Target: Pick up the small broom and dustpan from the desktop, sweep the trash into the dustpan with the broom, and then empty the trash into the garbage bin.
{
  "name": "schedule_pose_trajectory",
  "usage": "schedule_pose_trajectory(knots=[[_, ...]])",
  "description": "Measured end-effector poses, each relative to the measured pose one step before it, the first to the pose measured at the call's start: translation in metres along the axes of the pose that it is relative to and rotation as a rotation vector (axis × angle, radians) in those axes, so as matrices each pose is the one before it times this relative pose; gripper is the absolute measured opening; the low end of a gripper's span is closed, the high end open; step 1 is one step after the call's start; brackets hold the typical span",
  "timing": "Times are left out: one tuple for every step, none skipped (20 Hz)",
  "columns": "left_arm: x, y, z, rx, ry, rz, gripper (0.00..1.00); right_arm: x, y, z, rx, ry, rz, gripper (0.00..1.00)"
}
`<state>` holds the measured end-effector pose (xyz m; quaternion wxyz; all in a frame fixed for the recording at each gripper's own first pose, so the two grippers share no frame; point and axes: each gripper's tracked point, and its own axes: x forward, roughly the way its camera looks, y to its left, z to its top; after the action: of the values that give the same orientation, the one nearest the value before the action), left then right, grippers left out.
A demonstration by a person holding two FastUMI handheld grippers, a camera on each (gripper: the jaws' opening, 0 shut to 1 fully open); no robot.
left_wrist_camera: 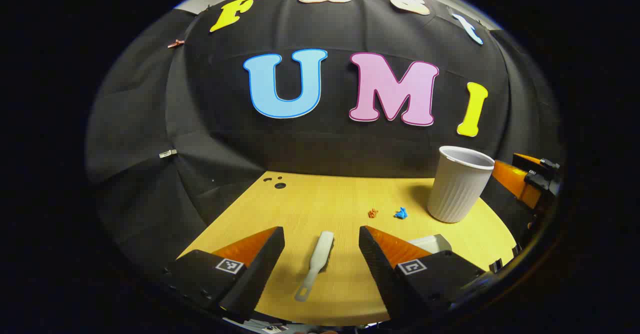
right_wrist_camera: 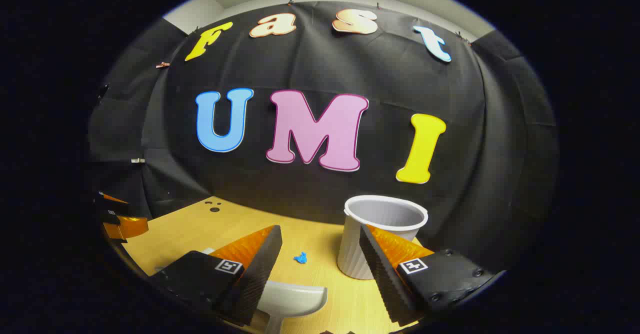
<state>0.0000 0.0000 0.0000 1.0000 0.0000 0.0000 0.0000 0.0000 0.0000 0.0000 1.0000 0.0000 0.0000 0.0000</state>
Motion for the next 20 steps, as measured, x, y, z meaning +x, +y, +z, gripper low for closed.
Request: schedule_pose_trajectory(knots=[[0.00424, -0.00078, -0.0001, 0.00224, 0.00231, 0.00343, 0.96, 0.00316, -0.00132, -0.00227, 0.01488, 0.01239, 0.00006, 0.98], [0.00437, 0.00147, -0.00259, 0.00486, 0.00473, 0.00801, 0.96, 0.00275, 0.0016, -0.00571, 0.01996, 0.01777, 0.00473, 0.98], [0.00453, 0.00068, 0.00068, 0.00449, 0.00153, 0.0038, 0.96, 0.00252, 0.00129, -0.00601, 0.01493, 0.0203, 0.00486, 0.98], [0.00401, -0.0014, 0.00023, 0.00165, -0.00078, -0.00135, 0.96, 0.00186, 0.00078, -0.00502, 0.00598, 0.01811, 0.00239, 0.98], [0.00437, -0.00062, 0.0007, 0.00158, 0.00379, -0.00595, 0.96, 0.00308, -0.00006, -0.0039, 0.00339, 0.01384, -0.00071, 0.98], [0.00465, 0.00003, -0.00357, 0.00517, 0.00673, -0.00445, 0.96, 0.00228, -0.00069, -0.0019, 0.00734, 0.00923, -0.00239, 0.98], [0.00404, 0.00207, -0.00074, 0.01073, 0.01341, 0.00796, 0.96, 0.00259, -0.00072, -0.00284, 0.01037, 0.01426, -0.00253, 0.98], [0.00481, 0.00239, -0.00343, 0.00838, 0.01347, 0.00222, 0.96, 0.00221, 0.00063, -0.00489, 0.00965, 0.01777, -0.0015, 0.97], [0.00302, 0.0003, 0.00103, 0.00315, 0.00205, -0.00778, 0.96, 0.00243, 0.00028, -0.00344, 0.00809, 0.01462, -0.0016, 0.98], [0.00252, -0.00038, -0.00045, 0.00173, 0.00309, -0.00979, 0.96, 0.00146, 0.00065, -0.00388, 0.00914, 0.01734, -0.00025, 0.97], [0.00346, 0.00095, -0.00036, 0.00002, 0.00719, -0.00661, 0.96, 0.00165, 0.00102, -0.00543, 0.01024, 0.02378, 0.00099, 0.98], [0.00262, 0.00077, -0.00271, -0.00493, 0.00712, -0.00642, 0.96, 0.00022, -0.00017, -0.00489, 0.00763, 0.0183, 0.00378, 0.98], [0.00168, 0.00018, -0.00181, -0.01102, 0.00822, -0.01071, 0.96, -0.00083, -0.00184, -0.00457, 0.0049, 0.01352, 0.0002, 0.98], [0.00206, -0.00019, -0.00492, -0.01222, 0.01567, -0.01529, 0.96, -0.00139, -0.00103, -0.00485, 0.00579, 0.01331, -0.00295, 0.98], [0.00198, 0.00043, -0.00479, -0.00854, 0.02036, -0.01107, 0.96, -0.00162, -0.00191, -0.00502, 0.00612, 0.0154, 0.00034, 0.98], [0.00308, 0.00211, -0.00871, -0.00392, 0.02263, -0.00911, 0.96, -0.00058, -0.00215, -0.00639, 0.00381, 0.01689, -0.00084, 0.98], [0.00216, 0.00255, -0.00641, 0.00215, 0.02329, -0.00644, 0.96, -0.0002, -0.00309, -0.00585, 0.00353, 0.01707, -0.00431, 0.98], [0.00431, 0.00317, -0.0085, 0.00274, 0.02363, -0.0045, 0.96, -0.00154, -0.00174, -0.00706, 0.00925, 0.01827, -0.0029, 0.98], [0.004, 0.00345, -0.00715, -0.00686, 0.0265, -0.00084, 0.96, -0.0001, -0.00185, -0.00466, 0.00941, 0.01475, -0.00114, 0.98], [0.00545, 0.00295, -0.00914, -0.0137, 0.03671, 0.00127, 0.96, 0.0009, -0.00142, -0.00554, 0.00782, 0.0159, -0.00269, 0.98]])
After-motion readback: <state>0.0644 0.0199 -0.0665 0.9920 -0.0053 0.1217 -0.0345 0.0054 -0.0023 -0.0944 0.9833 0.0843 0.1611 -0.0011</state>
